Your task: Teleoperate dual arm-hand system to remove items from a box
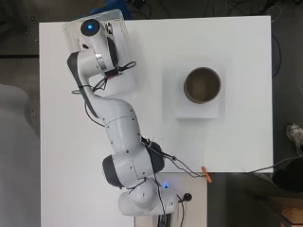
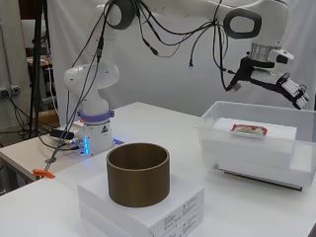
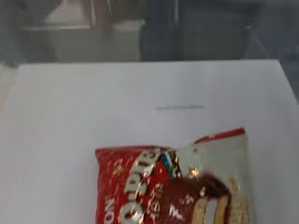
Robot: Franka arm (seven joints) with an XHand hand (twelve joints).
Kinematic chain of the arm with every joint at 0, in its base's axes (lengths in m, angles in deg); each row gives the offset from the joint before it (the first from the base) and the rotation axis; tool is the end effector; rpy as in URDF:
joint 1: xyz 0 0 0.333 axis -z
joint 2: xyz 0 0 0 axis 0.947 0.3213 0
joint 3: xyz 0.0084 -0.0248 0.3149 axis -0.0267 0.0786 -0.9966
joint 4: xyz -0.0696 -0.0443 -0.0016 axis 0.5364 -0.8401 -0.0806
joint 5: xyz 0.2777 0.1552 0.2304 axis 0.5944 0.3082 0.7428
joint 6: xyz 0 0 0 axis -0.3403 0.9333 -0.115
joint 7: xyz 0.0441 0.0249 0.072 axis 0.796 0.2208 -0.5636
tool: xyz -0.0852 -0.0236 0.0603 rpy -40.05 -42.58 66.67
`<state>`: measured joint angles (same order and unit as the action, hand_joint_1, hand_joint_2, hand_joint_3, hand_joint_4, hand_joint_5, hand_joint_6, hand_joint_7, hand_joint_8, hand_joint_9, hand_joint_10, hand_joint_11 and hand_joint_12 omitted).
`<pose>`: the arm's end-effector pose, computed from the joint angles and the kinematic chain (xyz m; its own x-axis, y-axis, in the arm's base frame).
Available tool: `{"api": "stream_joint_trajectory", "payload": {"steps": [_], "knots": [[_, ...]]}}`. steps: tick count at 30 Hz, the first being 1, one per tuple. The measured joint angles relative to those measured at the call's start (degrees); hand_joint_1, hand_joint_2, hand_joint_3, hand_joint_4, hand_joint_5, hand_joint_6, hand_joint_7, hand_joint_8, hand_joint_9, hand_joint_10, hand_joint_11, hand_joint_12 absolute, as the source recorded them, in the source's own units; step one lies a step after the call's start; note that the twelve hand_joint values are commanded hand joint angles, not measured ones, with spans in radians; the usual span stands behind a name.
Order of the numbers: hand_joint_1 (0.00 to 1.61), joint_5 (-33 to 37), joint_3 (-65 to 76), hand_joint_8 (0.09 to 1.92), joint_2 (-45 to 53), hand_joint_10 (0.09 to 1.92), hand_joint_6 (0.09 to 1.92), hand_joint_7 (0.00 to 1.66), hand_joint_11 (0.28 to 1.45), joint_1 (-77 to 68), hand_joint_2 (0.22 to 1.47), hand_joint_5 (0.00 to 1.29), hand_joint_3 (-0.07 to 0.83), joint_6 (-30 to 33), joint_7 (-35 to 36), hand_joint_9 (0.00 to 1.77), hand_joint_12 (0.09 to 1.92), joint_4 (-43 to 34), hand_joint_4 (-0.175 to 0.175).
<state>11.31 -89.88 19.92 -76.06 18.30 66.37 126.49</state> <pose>0.6463 0.1814 0.4335 0.5213 0.8497 -0.0794 0.8468 -0.5266 -0.0747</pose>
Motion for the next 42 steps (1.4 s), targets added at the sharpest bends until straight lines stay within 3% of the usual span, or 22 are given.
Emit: {"api": "stream_joint_trajectory", "payload": {"steps": [2,7,12,14,16,17,18,19,20,21,22,24,28,30,35,36,37,38,39,40,41,42], "knots": [[0.14,-0.42,0.56,0.09,-0.81,0.09,0.09,0.63,0.62,-0.01,1.02,0.46,-0.006,0.63,1.09,0.67,0.09,-0.04,0.006],[0.15,1.98,2.33,0.09,-7.62,0.09,0.09,0.55,0.58,0.05,0.94,0.38,-0.023,2.55,5.8,0.62,0.09,16.57,-0.022],[0.2,4.09,3.6,0.09,-11.69,0.09,0.09,0.51,0.58,0.27,0.92,0.37,-0.019,3.89,10.13,0.58,0.09,29.46,-0.01],[0.29,3.14,3.71,0.09,-11.6,0.09,0.09,0.49,0.57,0.19,0.92,0.39,-0.015,4.47,10.68,0.56,0.09,29.13,0.014],[0.51,1.0,3.62,0.09,-11.54,0.09,0.09,0.56,0.63,0.0,0.96,0.46,-0.003,5.14,10.58,0.65,0.09,27.41,0.033],[0.76,-0.03,3.57,0.49,-11.49,0.54,0.45,0.67,0.69,-0.11,1.05,0.6,0.009,4.92,10.36,0.77,0.45,25.89,0.04],[0.96,-0.35,3.54,1.09,-11.44,1.12,1.05,0.8,0.82,-0.19,1.11,0.68,0.014,4.62,10.16,0.97,1.02,24.58,0.09],[0.94,-0.16,3.61,1.49,-11.49,1.5,1.38,0.85,0.9,-0.17,1.19,0.65,0.047,4.63,10.23,1.07,1.43,23.63,0.105],[0.73,0.77,3.84,1.19,-11.65,1.23,1.06,0.71,0.75,-0.09,1.08,0.53,0.039,5.13,10.85,0.89,1.18,23.22,0.071],[0.49,2.06,3.98,0.75,-11.81,0.81,0.65,0.58,0.63,-0.09,0.97,0.42,0.024,5.65,11.58,0.7,0.76,23.31,0.033],[0.31,3.52,3.9,0.43,-11.84,0.47,0.36,0.54,0.59,-0.21,0.93,0.39,0.016,5.83,12.13,0.62,0.44,23.67,0.014],[0.17,4.63,3.57,0.11,-11.7,0.14,0.1,0.58,0.61,-0.69,0.92,0.43,0.007,5.25,10.77,0.63,0.12,23.97,0.01],[0.16,-2.84,3.25,0.09,-11.93,0.09,0.09,0.62,0.64,-1.2,0.94,0.48,0.004,4.82,3.15,0.66,0.09,23.72,0.03],[0.18,-6.91,3.23,0.09,-11.89,0.09,0.09,0.56,0.62,-1.26,0.93,0.43,0.001,4.58,2.0,0.62,0.09,23.79,0.027],[0.23,-3.12,3.74,0.09,-8.92,0.09,0.09,0.34,0.56,-1.34,0.92,0.25,-0.002,2.72,3.48,0.45,0.09,23.03,0.009],[0.24,-2.68,3.84,0.09,-8.32,0.09,0.09,0.35,0.55,-1.37,0.93,0.27,-0.001,2.3,4.06,0.45,0.09,22.8,0.014],[0.4,-2.82,3.84,0.09,-8.19,0.09,0.09,0.5,0.64,-1.41,0.98,0.43,0.002,1.84,4.74,0.62,0.09,22.67,0.052],[0.68,-2.96,3.84,0.5,-8.17,0.1,0.56,0.61,0.74,-1.46,1.08,0.57,0.003,1.41,4.91,0.79,0.09,22.44,0.055],[0.96,-2.81,3.97,0.89,-7.97,0.57,1.03,0.63,0.73,-1.52,1.16,0.62,-0.006,0.78,4.8,0.83,0.48,22.04,-0.028],[1.06,-2.31,4.28,1.33,-7.44,1.13,1.43,0.71,0.79,-1.59,1.19,0.66,-0.015,-0.35,4.65,0.92,1.03,21.19,0.032],[1.03,-1.33,4.68,1.62,-6.59,1.51,1.48,0.8,0.86,-1.52,1.2,0.7,-0.009,-1.85,4.73,1.04,1.44,19.99,0.094],[1.04,-0.08,5.0,1.78,-5.62,1.72,1.61,0.88,0.91,-1.4,1.2,0.73,-0.009,-3.27,5.32,1.13,1.68,18.78,0.133]]}}
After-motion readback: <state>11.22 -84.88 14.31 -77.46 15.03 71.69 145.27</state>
